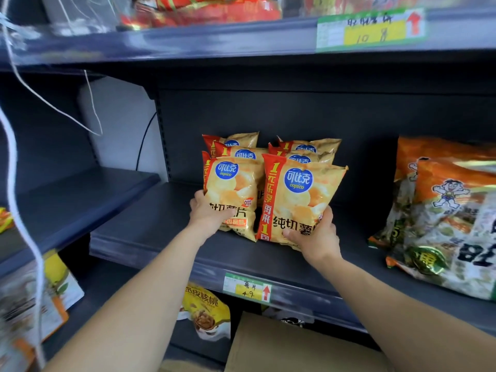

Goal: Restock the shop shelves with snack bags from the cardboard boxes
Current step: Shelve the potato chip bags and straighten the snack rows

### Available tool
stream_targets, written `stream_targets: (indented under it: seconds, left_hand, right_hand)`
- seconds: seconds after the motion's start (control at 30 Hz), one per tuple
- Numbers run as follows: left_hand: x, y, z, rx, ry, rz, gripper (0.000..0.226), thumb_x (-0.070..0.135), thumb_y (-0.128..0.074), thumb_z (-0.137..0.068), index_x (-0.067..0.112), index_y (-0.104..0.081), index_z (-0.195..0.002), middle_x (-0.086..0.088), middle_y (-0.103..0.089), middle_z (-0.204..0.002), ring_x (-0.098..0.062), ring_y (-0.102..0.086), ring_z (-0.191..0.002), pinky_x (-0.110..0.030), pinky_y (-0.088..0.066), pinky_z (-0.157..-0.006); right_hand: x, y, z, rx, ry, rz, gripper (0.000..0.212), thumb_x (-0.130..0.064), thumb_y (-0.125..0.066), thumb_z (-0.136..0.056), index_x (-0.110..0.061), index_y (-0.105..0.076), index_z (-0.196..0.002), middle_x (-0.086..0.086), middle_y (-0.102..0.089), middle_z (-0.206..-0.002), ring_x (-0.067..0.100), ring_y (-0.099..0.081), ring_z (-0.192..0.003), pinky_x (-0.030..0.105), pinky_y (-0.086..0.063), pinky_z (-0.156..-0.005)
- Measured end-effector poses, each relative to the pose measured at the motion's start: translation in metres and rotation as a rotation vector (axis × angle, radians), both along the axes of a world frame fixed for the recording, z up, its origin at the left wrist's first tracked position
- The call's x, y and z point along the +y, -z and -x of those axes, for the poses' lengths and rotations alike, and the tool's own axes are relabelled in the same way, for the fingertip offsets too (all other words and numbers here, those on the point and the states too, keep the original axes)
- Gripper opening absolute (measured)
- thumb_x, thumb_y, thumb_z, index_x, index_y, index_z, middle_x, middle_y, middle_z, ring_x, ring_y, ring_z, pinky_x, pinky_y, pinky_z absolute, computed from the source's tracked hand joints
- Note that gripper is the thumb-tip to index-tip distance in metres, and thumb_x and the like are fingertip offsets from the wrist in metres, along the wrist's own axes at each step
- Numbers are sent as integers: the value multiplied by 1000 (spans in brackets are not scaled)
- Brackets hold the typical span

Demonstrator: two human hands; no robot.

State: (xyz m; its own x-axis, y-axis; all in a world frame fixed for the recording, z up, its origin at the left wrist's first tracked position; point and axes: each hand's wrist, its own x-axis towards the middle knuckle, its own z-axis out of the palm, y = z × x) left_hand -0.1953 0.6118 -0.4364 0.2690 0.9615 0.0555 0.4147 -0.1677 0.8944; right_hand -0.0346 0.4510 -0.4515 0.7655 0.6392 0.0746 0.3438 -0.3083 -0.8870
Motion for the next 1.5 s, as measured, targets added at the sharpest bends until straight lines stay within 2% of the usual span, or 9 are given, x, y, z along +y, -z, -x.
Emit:
stream_targets:
  seconds: [0.2, 0.3, 0.53, 0.7, 0.87, 0.97, 1.13, 1.3, 1.5]
  left_hand:
    - [-8, 5, 3, 33, -53, 15, 112, 37, -79, -73, 19, 0, -151, -8, -4, -156, -31, -18, -142, -48, -29, -113]
    - [-13, 5, 6, 52, -42, 31, 116, 40, -79, -72, 19, 4, -151, -6, 1, -158, -31, -11, -145, -48, -25, -114]
    - [-21, -8, 2, 63, -174, -150, 104, 43, -77, -72, 16, -11, -149, -8, -14, -154, -30, -20, -141, -53, -27, -111]
    - [-20, -37, -8, 54, -221, -498, 88, 41, -77, -72, 16, -28, -141, -6, -28, -144, -25, -27, -136, -45, -26, -111]
    - [-14, -65, -25, 440, 90, -726, 102, 45, -76, -70, 20, -15, -149, 0, -12, -156, -21, -7, -146, -47, -2, -119]
    - [-3, -86, -37, 713, 294, -659, 120, 43, -80, -66, 24, 2, -151, 1, 3, -161, -22, 11, -147, -48, 8, -116]
    - [14, -104, -59, 1018, 428, -520, 133, 36, -85, -60, 31, 13, -150, 2, 10, -160, -25, 19, -145, -54, 8, -116]
    - [20, -101, -69, 1117, 422, -524, 131, 37, -85, -60, 29, 11, -150, 1, 9, -160, -28, 18, -145, -56, 0, -116]
    - [19, -91, -62, 991, 348, -639, 126, 41, -83, -61, 29, 5, -151, -1, 2, -160, -28, 15, -146, -55, 7, -116]
  right_hand:
    - [-1, -6, -4, 36, -56, 45, 109, -36, -83, -68, -29, -9, -148, 8, -34, -142, 33, -34, -132, 53, -36, -107]
    - [-5, -8, -5, 13, -45, 45, 110, -36, -83, -68, -26, -9, -148, 9, -32, -144, 33, -31, -133, 52, -34, -108]
    - [-10, -18, 6, -110, 29, -33, 101, -39, -79, -73, -20, -14, -148, 8, -26, -147, 31, -26, -134, 48, -33, -107]
    - [-10, -39, 14, -444, 248, -215, 80, -35, -74, -79, -13, -31, -143, 8, -32, -143, 26, -31, -132, 42, -25, -108]
    - [-2, -54, 17, -661, 187, -277, 65, -28, -72, -81, -14, -42, -137, 5, -37, -139, 23, -31, -129, 39, -22, -107]
    - [5, -49, 17, -833, 114, -212, 64, -29, -75, -77, -14, -48, -133, 7, -43, -133, 23, -32, -123, 42, -27, -103]
    - [10, -38, 8, -1002, 87, -108, 75, -34, -87, -60, -13, -51, -123, 12, -51, -126, 26, -32, -118, 52, -42, -92]
    - [12, -30, -4, -1045, 70, -79, 84, -36, -89, -55, -15, -46, -123, 11, -51, -127, 28, -35, -120, 52, -44, -91]
    - [16, -23, -6, -1056, 65, -70, 85, -36, -87, -60, -14, -41, -128, 14, -49, -133, 31, -32, -128, 54, -41, -96]
